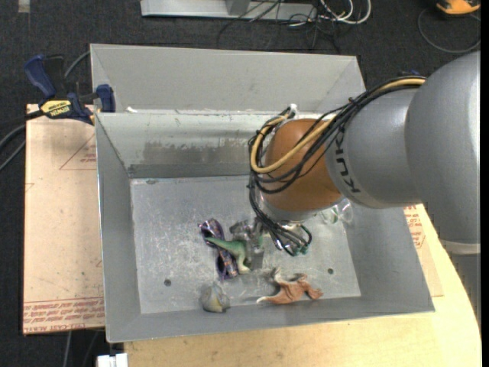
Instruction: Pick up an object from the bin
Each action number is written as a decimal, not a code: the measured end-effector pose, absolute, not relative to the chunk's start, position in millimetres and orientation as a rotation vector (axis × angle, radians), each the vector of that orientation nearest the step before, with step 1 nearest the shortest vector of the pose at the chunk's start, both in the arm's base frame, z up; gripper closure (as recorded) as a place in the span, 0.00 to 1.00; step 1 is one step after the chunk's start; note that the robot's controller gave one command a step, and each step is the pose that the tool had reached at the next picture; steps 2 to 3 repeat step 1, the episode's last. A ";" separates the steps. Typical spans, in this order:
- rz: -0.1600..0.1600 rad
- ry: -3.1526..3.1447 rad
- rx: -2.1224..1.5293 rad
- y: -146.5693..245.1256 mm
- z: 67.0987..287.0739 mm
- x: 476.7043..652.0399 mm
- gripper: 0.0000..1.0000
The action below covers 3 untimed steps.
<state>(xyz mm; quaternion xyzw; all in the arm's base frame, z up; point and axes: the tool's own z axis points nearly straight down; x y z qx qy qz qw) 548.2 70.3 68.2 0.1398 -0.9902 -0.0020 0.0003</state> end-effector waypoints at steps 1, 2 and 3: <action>-0.005 -3.126 0.447 71.6 252.1 533.3 1.00; -0.005 -3.126 0.447 71.6 252.1 533.3 1.00; -0.005 -3.126 0.447 71.6 252.1 533.3 1.00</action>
Offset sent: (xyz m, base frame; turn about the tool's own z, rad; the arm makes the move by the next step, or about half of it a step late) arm 0.0000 0.0000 0.0000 0.0000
